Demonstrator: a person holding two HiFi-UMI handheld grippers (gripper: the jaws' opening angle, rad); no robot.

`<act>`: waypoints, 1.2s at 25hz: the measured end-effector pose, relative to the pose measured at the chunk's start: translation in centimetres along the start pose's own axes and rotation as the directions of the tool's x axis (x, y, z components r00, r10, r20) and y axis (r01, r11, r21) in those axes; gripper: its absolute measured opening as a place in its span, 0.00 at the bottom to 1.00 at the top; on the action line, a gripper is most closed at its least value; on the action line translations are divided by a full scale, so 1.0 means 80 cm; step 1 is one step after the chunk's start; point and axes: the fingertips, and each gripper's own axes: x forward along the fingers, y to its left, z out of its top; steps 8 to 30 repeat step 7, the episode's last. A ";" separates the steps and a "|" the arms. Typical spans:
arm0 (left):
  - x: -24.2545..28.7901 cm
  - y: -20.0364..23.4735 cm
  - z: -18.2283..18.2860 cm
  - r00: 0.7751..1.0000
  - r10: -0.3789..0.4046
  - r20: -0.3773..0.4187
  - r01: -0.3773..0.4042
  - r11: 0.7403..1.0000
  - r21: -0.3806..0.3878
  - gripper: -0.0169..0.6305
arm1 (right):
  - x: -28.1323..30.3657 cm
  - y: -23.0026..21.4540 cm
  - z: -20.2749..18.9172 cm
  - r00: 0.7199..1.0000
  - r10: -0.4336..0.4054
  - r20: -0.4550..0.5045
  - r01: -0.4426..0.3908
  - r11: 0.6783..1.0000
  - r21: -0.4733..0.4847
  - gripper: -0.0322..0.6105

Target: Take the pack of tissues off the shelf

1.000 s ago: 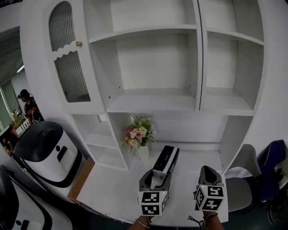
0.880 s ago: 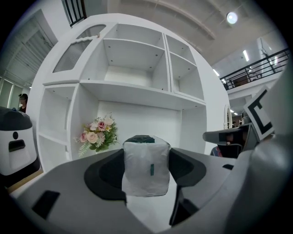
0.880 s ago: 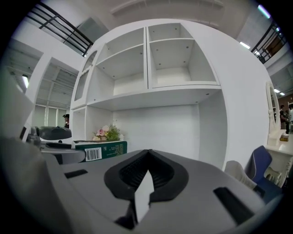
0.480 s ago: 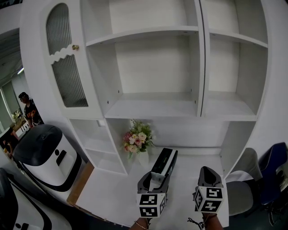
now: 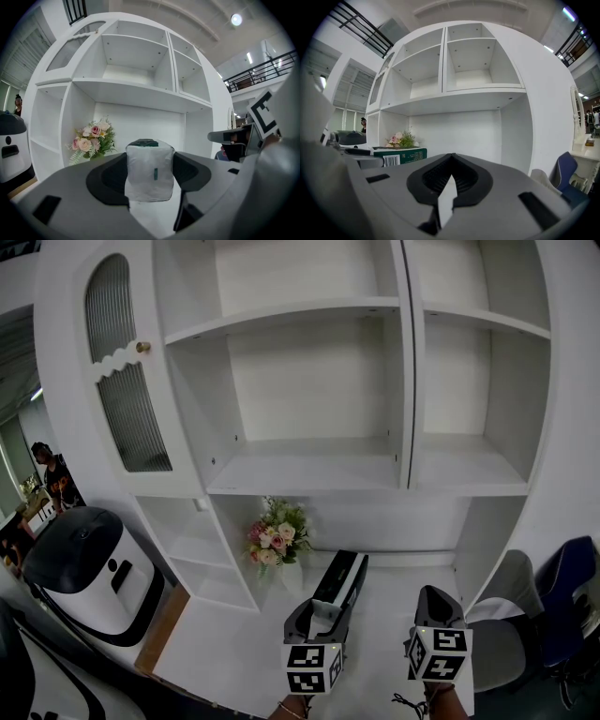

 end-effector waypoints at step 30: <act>-0.003 -0.002 0.000 1.000 0.000 -0.002 0.000 1.000 0.005 0.48 | -0.003 -0.002 -0.001 1.000 0.002 0.000 -0.002 1.000 0.004 0.06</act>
